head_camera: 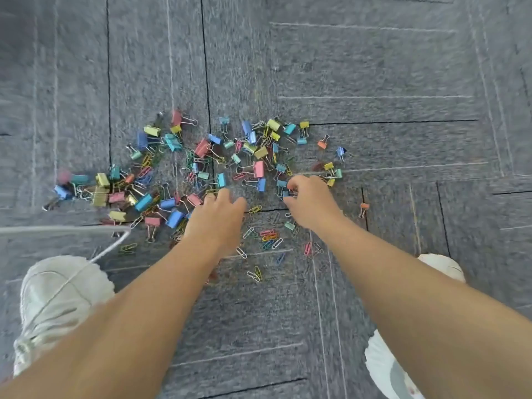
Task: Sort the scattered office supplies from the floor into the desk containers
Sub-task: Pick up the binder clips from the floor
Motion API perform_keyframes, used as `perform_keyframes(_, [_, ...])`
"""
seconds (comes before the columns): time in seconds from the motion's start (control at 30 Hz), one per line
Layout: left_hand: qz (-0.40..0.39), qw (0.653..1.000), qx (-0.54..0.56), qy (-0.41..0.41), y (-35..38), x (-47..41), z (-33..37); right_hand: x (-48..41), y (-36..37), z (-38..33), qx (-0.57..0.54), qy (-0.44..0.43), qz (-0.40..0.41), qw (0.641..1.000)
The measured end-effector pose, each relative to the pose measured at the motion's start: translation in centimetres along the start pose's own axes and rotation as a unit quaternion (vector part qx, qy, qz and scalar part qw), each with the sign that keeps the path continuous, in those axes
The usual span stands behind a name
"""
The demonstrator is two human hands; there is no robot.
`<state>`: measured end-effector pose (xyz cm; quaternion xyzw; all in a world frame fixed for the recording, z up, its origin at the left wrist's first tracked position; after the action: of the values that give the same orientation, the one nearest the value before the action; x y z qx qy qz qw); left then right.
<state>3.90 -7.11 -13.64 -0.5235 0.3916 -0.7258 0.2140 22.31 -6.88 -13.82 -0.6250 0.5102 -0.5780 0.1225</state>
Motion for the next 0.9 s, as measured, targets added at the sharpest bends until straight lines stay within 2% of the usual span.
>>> perform_keyframes(0.13, [0.122,0.989,0.054,0.061,0.4,-2.7,1.0,-1.1,1.6,0.7,0.017,-0.009,0.022,1.0])
perform_keyframes(0.27, [0.115,0.991,0.02,0.07,0.2,-4.1,2.2,-1.5,0.1,1.6,0.027,-0.037,-0.052,0.998])
perform_keyframes(0.4, [0.125,0.991,0.009,0.054,0.4,-5.0,2.2,-1.1,-1.4,3.2,-0.071,-0.009,-0.066,0.995])
perform_keyframes(0.53, [0.14,0.989,0.02,0.039,0.2,-5.8,2.6,0.2,-0.3,4.9,-0.193,0.012,-0.096,0.976])
perform_keyframes(0.6, [0.157,0.984,0.077,0.025,-0.3,-5.9,3.0,0.3,0.3,5.2,-0.195,0.008,-0.113,0.974])
perform_keyframes(0.67, [0.158,0.971,0.179,0.003,-1.3,-5.8,3.7,0.4,0.5,5.2,-0.186,0.004,-0.128,0.974])
perform_keyframes(0.8, [0.102,0.945,0.309,-0.029,-3.2,-6.4,5.4,0.1,-0.7,4.2,-0.17,-0.01,-0.105,0.98])
perform_keyframes(0.9, [0.062,0.934,0.349,-0.038,-4.0,-7.2,6.1,-0.4,-1.5,3.5,-0.161,-0.026,-0.102,0.981])
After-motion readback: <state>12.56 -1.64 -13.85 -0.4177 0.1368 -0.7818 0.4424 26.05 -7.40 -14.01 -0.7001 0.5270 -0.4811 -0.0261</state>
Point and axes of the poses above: each hand's wrist, its own x-axis away from the middle knuckle, its own y-axis out of the palm, z = x × y, the point moved 1 cm from there along -x, towards the middle knuckle, and after that the axes turned 1 degree about z, right-handed, at the moved point
